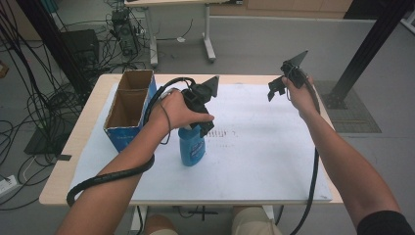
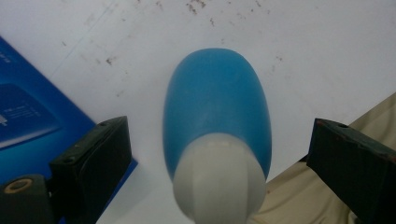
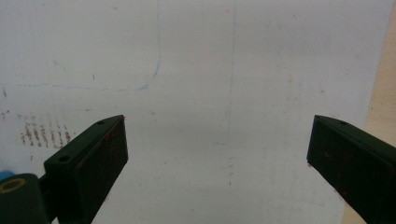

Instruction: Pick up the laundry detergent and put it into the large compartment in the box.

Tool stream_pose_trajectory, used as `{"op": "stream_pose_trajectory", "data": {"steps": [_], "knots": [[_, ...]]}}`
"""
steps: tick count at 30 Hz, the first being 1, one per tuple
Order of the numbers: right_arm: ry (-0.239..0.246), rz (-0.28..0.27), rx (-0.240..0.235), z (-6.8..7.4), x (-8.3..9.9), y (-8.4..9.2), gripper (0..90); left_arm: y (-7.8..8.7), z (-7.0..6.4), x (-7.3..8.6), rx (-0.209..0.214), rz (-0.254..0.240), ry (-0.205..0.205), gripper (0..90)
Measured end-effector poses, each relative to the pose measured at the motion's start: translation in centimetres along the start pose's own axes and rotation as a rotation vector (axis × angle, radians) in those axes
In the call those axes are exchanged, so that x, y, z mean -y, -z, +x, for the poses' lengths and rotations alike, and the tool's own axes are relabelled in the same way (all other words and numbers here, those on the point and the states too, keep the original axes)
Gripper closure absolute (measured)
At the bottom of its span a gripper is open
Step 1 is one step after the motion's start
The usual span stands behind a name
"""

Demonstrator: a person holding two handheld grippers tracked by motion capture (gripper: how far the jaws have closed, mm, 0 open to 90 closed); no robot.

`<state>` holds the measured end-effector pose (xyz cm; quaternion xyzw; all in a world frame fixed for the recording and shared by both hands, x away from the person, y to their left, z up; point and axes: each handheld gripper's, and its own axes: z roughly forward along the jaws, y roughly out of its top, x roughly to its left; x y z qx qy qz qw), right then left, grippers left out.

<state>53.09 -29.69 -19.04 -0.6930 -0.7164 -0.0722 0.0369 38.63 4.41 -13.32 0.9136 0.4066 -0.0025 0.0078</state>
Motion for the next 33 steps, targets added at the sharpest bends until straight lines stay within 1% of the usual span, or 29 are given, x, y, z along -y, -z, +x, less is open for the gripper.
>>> {"op": "stream_pose_trajectory", "data": {"steps": [4, 11, 13, 18, 22, 26, 33], "knots": [[-0.002, 0.000, -0.001, -0.2, 0.0, -0.1, 5.1, -1.2, 0.1, 0.0, 0.009, 0.004, 0.004, 7.0], [-0.002, -0.001, -0.004, -0.4, 0.0, -0.2, 5.2, -2.1, 0.1, 0.0, 0.013, 0.013, 0.002, 7.3], [-0.004, -0.001, -0.005, -0.4, 0.1, -0.2, 5.2, -2.2, 0.1, -0.1, 0.010, 0.019, -0.002, 7.3], [-0.006, -0.004, -0.007, -0.6, 0.2, -0.1, 5.2, -2.5, -0.1, 0.0, -0.001, 0.013, -0.005, 7.5], [-0.006, -0.005, -0.010, -0.8, 0.2, 0.0, 5.2, -2.5, -0.4, 0.0, -0.014, 0.014, -0.011, 7.6], [-0.010, -0.006, -0.010, -0.9, 0.3, 0.0, 5.2, -2.7, -0.4, -0.1, -0.018, 0.018, -0.016, 7.7], [-0.010, -0.009, -0.012, -1.0, 0.3, 0.1, 5.2, -2.8, -0.3, 0.3, -0.017, 0.001, -0.019, 7.9]]}}
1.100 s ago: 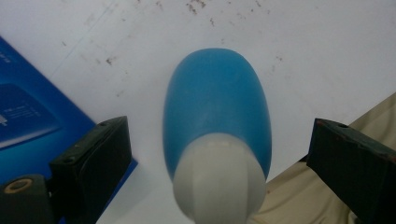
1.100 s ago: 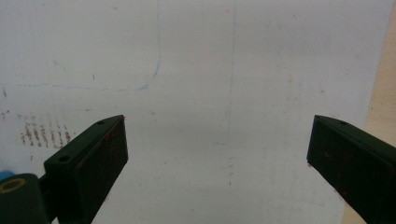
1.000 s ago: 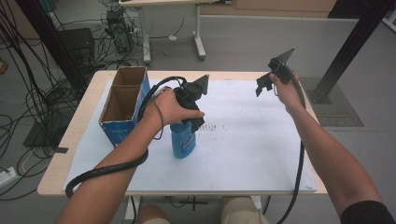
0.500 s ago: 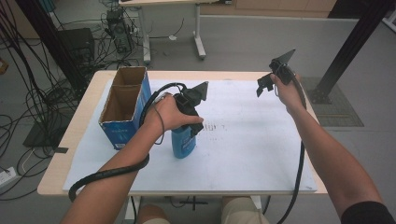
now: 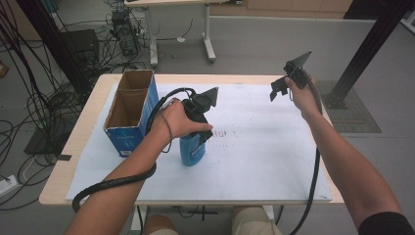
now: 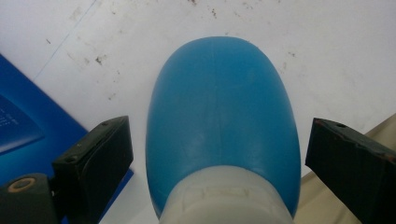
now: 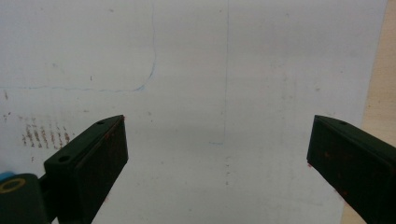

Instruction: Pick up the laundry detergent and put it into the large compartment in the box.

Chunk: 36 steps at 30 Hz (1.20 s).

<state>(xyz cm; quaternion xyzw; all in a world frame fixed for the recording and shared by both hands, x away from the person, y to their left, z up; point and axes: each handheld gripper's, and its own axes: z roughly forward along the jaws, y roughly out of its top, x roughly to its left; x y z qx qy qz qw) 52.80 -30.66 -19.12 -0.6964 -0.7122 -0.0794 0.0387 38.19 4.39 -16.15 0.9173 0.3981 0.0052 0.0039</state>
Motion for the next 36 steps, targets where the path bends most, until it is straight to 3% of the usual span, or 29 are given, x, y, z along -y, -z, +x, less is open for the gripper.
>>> {"op": "stream_pose_trajectory", "data": {"steps": [8, 36], "knots": [[0.001, 0.000, 0.005, 0.18, -0.01, -0.09, 5.2, -0.31, 0.44, 0.21, -0.001, -0.002, 0.007, 8.1], [0.006, 0.003, -0.002, 0.10, -0.08, -0.11, 5.2, -0.38, -0.03, -0.11, -0.015, 0.009, -0.005, 8.1]]}}
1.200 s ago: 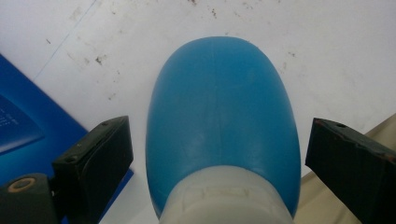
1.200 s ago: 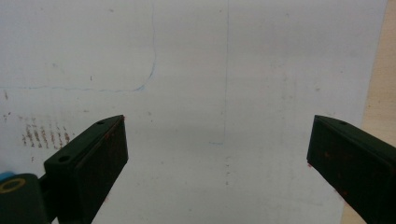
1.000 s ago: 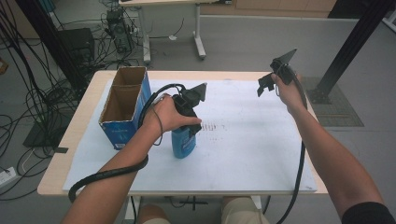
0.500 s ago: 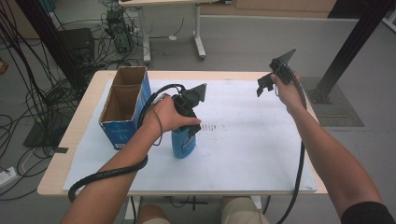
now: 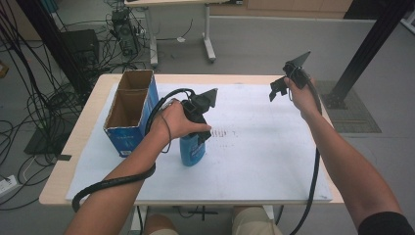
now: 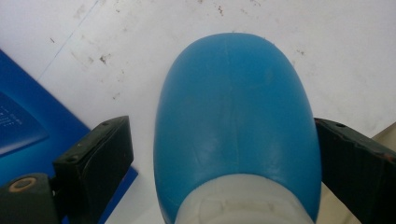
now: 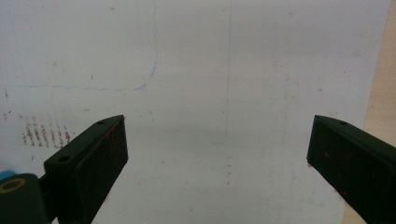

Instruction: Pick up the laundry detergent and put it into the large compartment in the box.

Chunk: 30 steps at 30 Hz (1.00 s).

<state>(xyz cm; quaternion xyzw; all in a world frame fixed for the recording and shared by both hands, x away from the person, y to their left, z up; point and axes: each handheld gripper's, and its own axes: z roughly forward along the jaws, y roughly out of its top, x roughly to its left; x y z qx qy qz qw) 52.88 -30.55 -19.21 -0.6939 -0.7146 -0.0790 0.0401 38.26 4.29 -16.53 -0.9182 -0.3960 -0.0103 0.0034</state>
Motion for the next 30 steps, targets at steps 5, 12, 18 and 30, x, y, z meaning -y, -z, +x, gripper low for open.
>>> {"op": "stream_pose_trajectory", "data": {"steps": [5, 12, 18, 30], "knots": [[-0.001, -0.001, -0.001, 0.02, -0.04, -0.06, 5.2, 0.00, 0.06, 0.11, 0.000, -0.001, 0.004, 8.1], [0.002, 0.003, -0.002, 0.02, -0.15, -0.12, 5.2, 0.16, 0.07, 0.06, -0.005, -0.001, 0.001, 8.1], [0.000, 0.002, -0.003, -0.18, -0.13, -0.07, 5.1, 0.10, 0.03, 0.00, -0.006, -0.002, 0.007, 8.2], [-0.002, 0.002, -0.002, 0.06, -0.23, -0.23, 5.2, 0.14, 0.20, 0.27, -0.004, -0.004, 0.010, 8.1]]}}
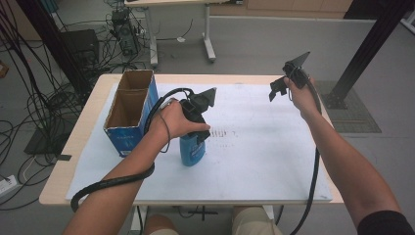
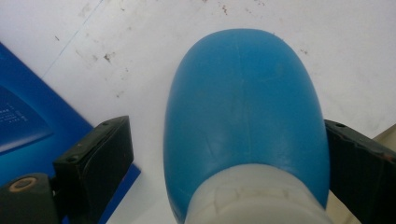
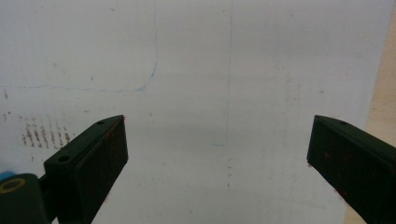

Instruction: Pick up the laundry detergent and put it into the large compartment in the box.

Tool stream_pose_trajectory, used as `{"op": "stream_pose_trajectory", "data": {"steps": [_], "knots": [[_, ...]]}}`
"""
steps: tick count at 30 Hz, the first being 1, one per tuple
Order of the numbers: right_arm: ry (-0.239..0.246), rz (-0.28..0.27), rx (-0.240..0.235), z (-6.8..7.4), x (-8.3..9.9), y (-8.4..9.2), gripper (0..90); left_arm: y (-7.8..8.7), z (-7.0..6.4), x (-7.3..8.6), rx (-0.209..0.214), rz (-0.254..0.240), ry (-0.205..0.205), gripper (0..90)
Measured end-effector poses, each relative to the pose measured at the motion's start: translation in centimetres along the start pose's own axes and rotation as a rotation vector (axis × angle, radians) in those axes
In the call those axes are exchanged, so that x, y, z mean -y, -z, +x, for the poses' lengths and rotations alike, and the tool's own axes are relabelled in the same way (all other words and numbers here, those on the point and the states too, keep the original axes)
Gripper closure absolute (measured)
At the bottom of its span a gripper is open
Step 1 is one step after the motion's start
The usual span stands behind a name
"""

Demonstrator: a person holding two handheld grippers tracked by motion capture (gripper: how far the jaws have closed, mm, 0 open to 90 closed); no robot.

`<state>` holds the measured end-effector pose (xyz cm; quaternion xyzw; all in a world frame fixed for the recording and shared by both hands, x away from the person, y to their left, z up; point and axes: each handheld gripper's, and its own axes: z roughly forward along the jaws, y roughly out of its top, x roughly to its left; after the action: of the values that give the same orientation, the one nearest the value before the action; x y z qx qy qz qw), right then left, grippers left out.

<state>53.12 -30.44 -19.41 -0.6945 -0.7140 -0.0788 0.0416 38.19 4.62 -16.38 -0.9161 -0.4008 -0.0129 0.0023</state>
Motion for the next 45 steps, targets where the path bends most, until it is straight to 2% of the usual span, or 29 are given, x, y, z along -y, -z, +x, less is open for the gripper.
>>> {"op": "stream_pose_trajectory", "data": {"steps": [45], "knots": [[0.001, 0.002, 0.003, 0.18, -0.07, -0.05, 5.2, 0.07, -0.08, -0.01, -0.005, -0.003, -0.006, 8.2]]}}
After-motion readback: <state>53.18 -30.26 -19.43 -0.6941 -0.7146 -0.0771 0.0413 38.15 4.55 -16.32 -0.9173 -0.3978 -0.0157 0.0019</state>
